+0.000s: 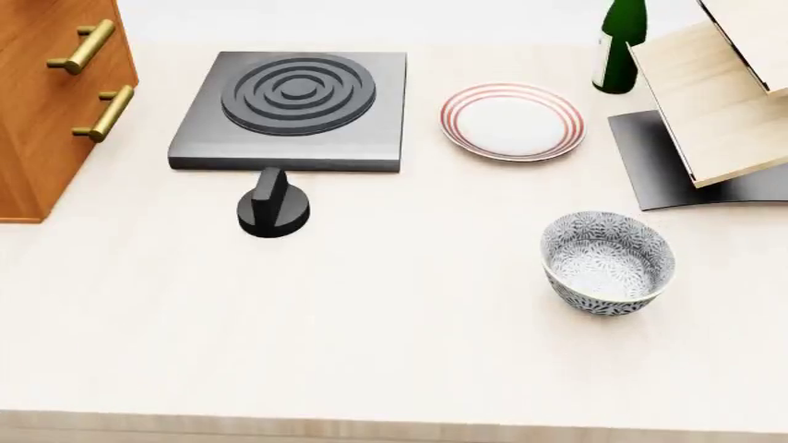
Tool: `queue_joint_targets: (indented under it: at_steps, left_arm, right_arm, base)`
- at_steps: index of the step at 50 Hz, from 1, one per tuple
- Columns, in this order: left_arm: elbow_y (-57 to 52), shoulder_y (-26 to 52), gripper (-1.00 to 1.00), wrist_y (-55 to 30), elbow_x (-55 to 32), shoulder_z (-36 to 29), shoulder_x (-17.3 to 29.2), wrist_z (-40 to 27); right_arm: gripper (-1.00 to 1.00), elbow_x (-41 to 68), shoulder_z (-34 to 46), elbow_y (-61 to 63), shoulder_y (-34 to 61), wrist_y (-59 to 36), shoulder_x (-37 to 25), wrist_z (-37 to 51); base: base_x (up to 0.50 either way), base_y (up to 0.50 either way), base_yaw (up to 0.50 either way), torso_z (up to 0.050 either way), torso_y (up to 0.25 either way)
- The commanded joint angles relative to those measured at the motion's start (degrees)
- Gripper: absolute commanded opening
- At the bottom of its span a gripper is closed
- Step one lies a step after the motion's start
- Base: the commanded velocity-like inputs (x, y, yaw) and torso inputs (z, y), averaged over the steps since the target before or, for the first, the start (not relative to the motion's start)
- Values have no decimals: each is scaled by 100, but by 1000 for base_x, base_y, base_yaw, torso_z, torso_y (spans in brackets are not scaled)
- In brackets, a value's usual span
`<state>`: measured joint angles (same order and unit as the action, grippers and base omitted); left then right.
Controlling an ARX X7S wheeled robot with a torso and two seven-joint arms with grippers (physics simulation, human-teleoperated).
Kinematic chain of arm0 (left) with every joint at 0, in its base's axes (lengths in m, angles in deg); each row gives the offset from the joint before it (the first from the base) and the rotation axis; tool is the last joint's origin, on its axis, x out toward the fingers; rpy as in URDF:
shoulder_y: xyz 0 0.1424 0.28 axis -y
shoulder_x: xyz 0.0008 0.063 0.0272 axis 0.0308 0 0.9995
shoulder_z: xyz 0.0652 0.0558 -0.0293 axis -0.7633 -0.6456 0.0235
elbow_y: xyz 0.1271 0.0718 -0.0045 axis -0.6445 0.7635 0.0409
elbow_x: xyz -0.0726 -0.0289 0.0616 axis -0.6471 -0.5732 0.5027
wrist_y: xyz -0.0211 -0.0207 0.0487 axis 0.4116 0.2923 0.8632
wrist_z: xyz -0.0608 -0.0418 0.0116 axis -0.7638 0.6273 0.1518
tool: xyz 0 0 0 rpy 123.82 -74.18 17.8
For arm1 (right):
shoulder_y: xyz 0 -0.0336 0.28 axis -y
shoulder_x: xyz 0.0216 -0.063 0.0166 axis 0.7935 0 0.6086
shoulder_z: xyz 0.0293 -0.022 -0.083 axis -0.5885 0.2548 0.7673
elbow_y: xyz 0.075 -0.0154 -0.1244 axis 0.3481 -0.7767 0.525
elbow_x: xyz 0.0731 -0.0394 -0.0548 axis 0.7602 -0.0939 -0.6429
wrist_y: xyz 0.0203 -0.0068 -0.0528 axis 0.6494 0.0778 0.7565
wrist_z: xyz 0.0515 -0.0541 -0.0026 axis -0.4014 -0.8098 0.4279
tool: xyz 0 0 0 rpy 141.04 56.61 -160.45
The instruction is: Put the bowl on the stove.
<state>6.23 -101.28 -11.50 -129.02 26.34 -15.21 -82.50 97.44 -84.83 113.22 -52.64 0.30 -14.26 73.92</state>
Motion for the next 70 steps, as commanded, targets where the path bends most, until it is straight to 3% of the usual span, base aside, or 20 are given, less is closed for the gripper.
queue_joint_targets:
  at_steps: [1, 23, 52, 70]
  left_arm:
    - [-444, -717, 100, 1023, -579, 1013, 387, -195]
    - [-301, -802, 100, 1442, -690, 882, 326, -119]
    - [-214, -799, 100, 1538, -624, 714, 375, -168]
    - [-195, -812, 100, 1585, -590, 648, 410, -190]
  right_arm:
    - [100, 592, -1852, 266, -1012, -3, 8, -953]
    - [100, 355, -1675, -56, -978, 198, 281, -1149]
    - [100, 96, -1308, -122, -898, 203, 319, -1155]
    - [100, 93, -1217, -136, -910, 183, 334, -1228]
  base:
    - [0, 0, 0, 0, 0]
    - [0, 15, 0, 0, 0]
    - [0, 494, 0, 0, 0]
    - [0, 12, 0, 0, 0]
